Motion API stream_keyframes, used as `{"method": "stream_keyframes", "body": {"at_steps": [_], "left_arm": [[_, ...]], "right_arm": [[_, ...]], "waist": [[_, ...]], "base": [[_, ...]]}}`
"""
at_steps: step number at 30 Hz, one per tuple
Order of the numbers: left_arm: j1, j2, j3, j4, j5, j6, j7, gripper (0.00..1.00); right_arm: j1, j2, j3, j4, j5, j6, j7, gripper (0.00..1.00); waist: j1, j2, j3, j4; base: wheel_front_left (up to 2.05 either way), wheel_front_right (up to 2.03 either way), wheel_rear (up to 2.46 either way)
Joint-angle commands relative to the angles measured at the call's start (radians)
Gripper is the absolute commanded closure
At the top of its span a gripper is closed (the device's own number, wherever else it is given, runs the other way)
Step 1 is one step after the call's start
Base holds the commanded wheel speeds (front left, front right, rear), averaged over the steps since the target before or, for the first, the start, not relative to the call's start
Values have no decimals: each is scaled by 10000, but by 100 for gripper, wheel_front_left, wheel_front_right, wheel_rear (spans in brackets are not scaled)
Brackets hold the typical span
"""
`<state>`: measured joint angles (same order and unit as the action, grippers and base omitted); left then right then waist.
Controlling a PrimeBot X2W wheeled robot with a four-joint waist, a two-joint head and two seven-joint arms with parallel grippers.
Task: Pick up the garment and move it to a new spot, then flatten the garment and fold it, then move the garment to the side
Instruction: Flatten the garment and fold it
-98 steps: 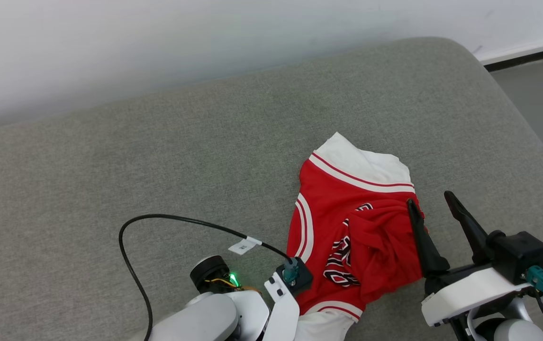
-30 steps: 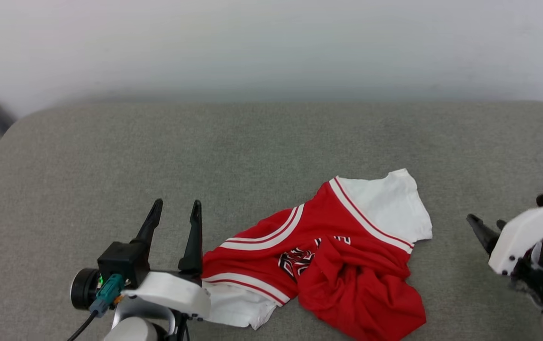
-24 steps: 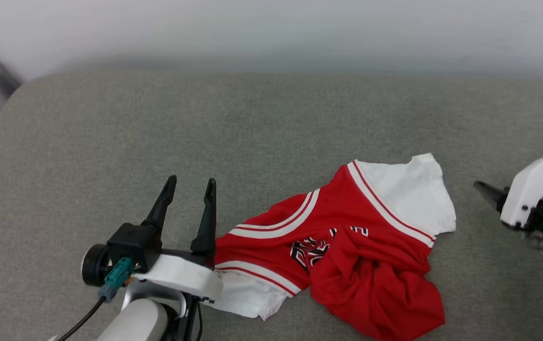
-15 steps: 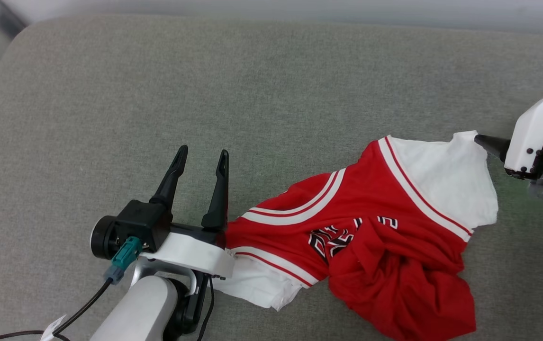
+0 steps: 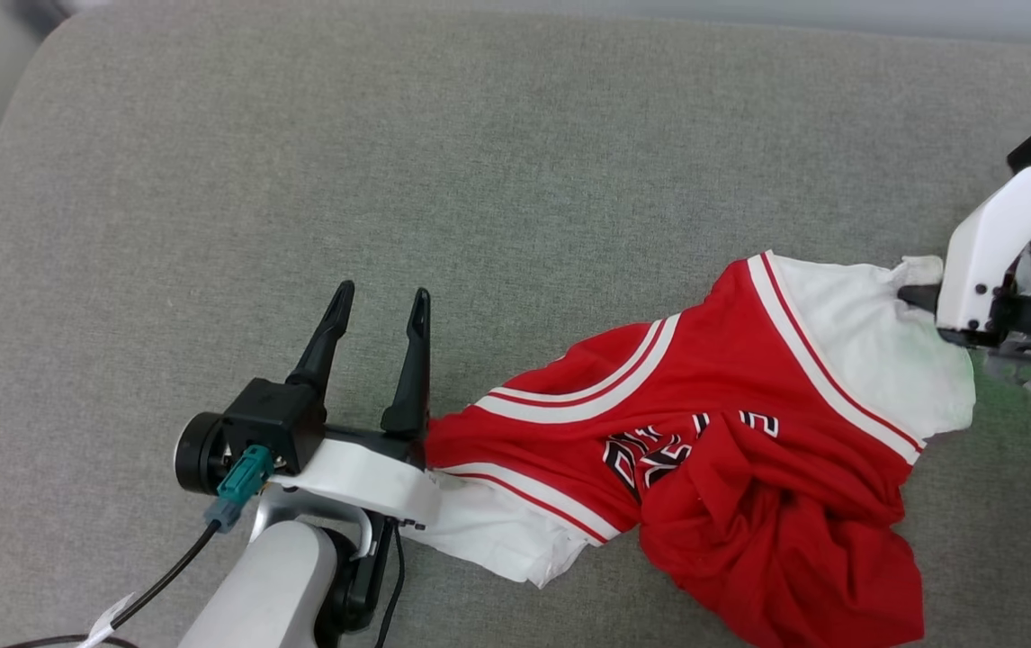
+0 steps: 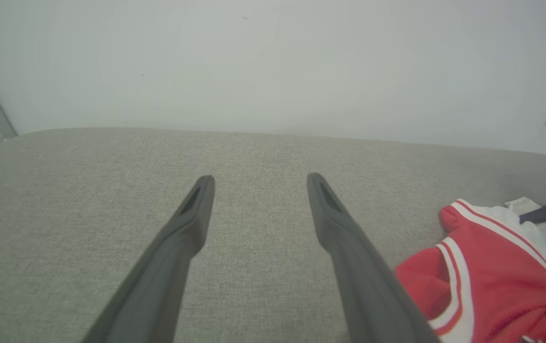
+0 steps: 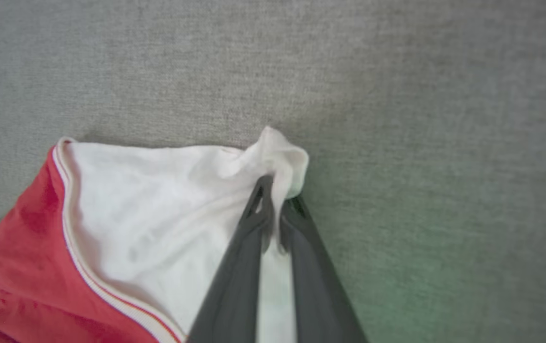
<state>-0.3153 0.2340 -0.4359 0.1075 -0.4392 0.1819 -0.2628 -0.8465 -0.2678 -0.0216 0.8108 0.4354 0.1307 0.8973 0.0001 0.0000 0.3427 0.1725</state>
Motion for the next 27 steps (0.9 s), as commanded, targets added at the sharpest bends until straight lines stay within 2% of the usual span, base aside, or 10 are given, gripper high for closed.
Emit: {"method": "stream_keyframes", "body": {"at_steps": [1,6,12,17,21,23,24,27], "left_arm": [[135,-17,62,103,58,-48,-26,0],[494,89,143,662,-368,-364,113,0],[727,770,309,1111,-1135,-816,1601,0],[724,1566,246,982,-2053,-1389,3926,0],[532,2170,103,705,-2965,-1880,6034,0],[468,2504,-36,652,-3253,-1987,7091,0],[468,2504,-36,652,-3253,-1987,7091,0],[378,2842,-229,634,-3667,-2015,8486,0]], "right_arm": [[473,172,202,229,55,-1,-9,100],[516,-378,533,-422,225,-1,-929,100],[1552,-881,710,-1161,585,-1,-1328,100],[2617,-1063,684,-1896,727,-1,-1166,100],[3253,-915,621,-2541,804,-1,-964,100],[3473,-811,618,-2853,815,-1,-880,100],[3473,-811,618,-2853,815,-1,-880,100],[3712,-665,590,-3266,834,-1,-738,100]], "waist": [[-1,0,-153,-55],[-1,0,-942,-295],[-1,0,-2052,-743],[-1,0,-2591,-1331],[-1,0,-2675,-1768],[-1,0,-2632,-1990],[-1,0,-2632,-1990],[-1,0,-2479,-2278]], "base": [[0,0,0],[0,0,0],[0,0,0],[0,0,0],[0,0,0],[0,0,0],[0,0,0],[0,0,0]]}}
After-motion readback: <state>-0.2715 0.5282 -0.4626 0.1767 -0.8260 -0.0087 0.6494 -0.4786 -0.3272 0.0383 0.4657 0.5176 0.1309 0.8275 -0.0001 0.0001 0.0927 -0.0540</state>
